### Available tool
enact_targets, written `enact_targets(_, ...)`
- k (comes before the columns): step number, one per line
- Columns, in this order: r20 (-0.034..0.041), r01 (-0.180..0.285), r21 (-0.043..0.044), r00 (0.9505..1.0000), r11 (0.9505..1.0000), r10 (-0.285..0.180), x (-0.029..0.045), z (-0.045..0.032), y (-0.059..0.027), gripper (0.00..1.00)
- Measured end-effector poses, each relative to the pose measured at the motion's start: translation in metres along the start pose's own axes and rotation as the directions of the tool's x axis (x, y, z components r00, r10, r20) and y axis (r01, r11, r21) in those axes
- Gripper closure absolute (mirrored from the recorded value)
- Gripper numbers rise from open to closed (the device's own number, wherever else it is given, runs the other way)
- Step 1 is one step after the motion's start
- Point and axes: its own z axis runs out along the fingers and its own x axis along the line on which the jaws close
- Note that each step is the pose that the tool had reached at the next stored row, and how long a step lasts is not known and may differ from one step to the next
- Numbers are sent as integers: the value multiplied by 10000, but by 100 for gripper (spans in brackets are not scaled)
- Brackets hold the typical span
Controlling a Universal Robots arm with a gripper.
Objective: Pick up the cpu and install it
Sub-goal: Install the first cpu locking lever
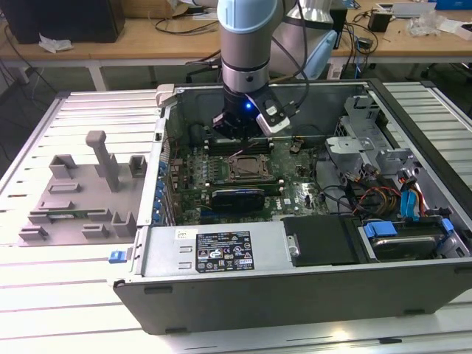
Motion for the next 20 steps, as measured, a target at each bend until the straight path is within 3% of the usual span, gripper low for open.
enact_targets(1, 37, 8, 7, 10000, 10000, -8, 0, 14, 0, 89)
enact_targets(7, 440, 85, 60, 9990, 9999, -87, 4, 57, -7, 89)
enact_targets(11, 543, 103, 84, 9985, 9999, -107, 40, 75, 11, 89)
enact_targets(14, 690, 126, 111, 9975, 9999, -133, 63, 110, 45, 89)
enact_targets(16, 750, 89, 128, 9971, 9999, -98, 68, 122, 44, 89)
enact_targets(20, 903, -725, 196, 9934, 9972, 704, 70, 164, 36, 89)
